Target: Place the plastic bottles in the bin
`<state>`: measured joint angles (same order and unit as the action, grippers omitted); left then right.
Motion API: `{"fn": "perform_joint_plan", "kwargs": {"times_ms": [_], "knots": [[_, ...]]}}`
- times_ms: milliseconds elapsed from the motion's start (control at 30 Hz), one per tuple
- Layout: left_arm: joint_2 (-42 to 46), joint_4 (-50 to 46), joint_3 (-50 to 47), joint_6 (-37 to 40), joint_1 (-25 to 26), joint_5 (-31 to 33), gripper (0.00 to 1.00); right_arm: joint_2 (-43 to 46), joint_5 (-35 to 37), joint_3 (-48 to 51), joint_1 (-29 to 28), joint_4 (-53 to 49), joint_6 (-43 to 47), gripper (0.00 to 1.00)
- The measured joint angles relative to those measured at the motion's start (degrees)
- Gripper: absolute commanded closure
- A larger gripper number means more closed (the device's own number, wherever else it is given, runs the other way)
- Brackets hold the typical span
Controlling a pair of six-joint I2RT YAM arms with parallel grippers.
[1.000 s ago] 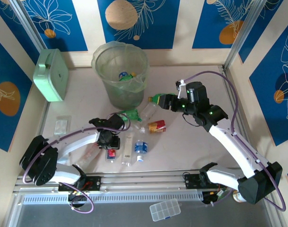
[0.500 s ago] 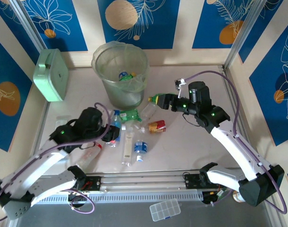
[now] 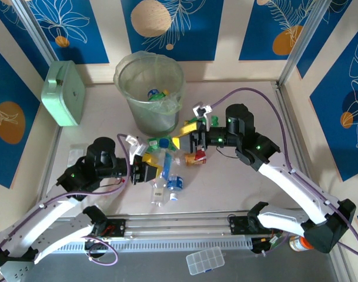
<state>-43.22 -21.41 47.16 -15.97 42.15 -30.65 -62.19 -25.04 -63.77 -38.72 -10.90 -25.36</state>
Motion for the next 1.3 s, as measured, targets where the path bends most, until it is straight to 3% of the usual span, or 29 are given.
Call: {"fn": "perform_joint_plan", "kwargs": {"times_ms": [500, 767, 1000, 1100, 1300], "knots": [[-0.1, 3.2, 0.0, 0.0, 0.0, -5.4, 0.59, -7.7, -1.3, -7.5, -5.2, -3.7, 5.6, 0.23], [-0.1, 3.3, -0.2, 0.0, 0.0, -5.4, 0.58, -10.2, -3.2, -8.5, -5.2, -4.2, 3.7, 0.57], [0.0, 2.8, -0.3, -0.1, 0.0, -4.8, 0.57, -10.9, -5.7, -9.0, -5.2, -4.1, 2.3, 0.79], [0.1, 2.7, -0.4, -0.1, 0.0, -4.6, 0.51, -11.1, -6.0, -9.0, -5.2, -4.1, 2.0, 0.87], [0.8, 2.8, -0.8, -1.0, 0.0, -3.3, 0.20, -11.2, -6.1, -9.0, -5.2, -4.2, 1.6, 0.92]]}}
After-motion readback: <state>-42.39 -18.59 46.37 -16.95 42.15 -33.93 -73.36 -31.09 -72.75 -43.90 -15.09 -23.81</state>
